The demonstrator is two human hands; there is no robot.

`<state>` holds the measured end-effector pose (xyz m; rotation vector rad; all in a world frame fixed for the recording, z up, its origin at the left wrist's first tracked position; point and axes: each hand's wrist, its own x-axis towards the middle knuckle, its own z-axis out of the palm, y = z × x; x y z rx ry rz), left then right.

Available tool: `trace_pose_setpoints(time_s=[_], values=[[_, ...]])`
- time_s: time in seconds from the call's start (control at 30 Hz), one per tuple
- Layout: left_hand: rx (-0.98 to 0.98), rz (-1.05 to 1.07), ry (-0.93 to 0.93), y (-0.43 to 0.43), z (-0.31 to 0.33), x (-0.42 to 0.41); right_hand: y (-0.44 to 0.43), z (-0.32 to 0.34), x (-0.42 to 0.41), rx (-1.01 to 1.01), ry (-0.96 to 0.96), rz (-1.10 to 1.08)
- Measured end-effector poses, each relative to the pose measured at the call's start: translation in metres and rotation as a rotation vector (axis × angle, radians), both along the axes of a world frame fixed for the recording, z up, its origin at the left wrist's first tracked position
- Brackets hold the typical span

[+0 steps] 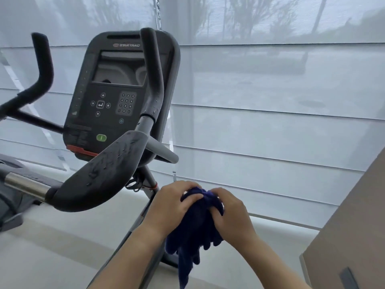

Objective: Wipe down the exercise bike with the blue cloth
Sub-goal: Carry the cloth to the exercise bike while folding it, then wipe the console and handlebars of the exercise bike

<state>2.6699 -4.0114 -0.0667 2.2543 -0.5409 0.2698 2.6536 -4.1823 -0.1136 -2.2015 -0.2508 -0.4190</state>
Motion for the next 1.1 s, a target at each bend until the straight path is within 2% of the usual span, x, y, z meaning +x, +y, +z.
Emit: trace_pose_setpoints(time_s=[0.07, 0.23, 0.5, 0.73, 0.93, 1.1], values=[[-0.017, 0.012, 0.070, -0.004, 0.002, 0.009, -0.010, 0.006, 0.017, 0.013, -0.021, 0.008], [0.121, 0.094, 0.180, -0.028, 0.000, 0.031, -0.046, 0.019, 0.060, -0.016, -0.096, 0.092], [0.058, 0.312, -0.042, -0.079, 0.018, 0.079, -0.090, 0.032, 0.132, 0.001, -0.213, 0.147], [0.018, 0.457, -0.139, -0.104, 0.043, 0.107, -0.104, 0.047, 0.176, -0.002, -0.265, 0.315], [0.114, 0.565, -0.181, -0.104, 0.082, 0.114, -0.097, 0.058, 0.191, -0.047, -0.280, 0.443], [0.212, 0.654, -0.205, -0.099, 0.111, 0.110, -0.082, 0.075, 0.202, 0.061, -0.357, 0.531]])
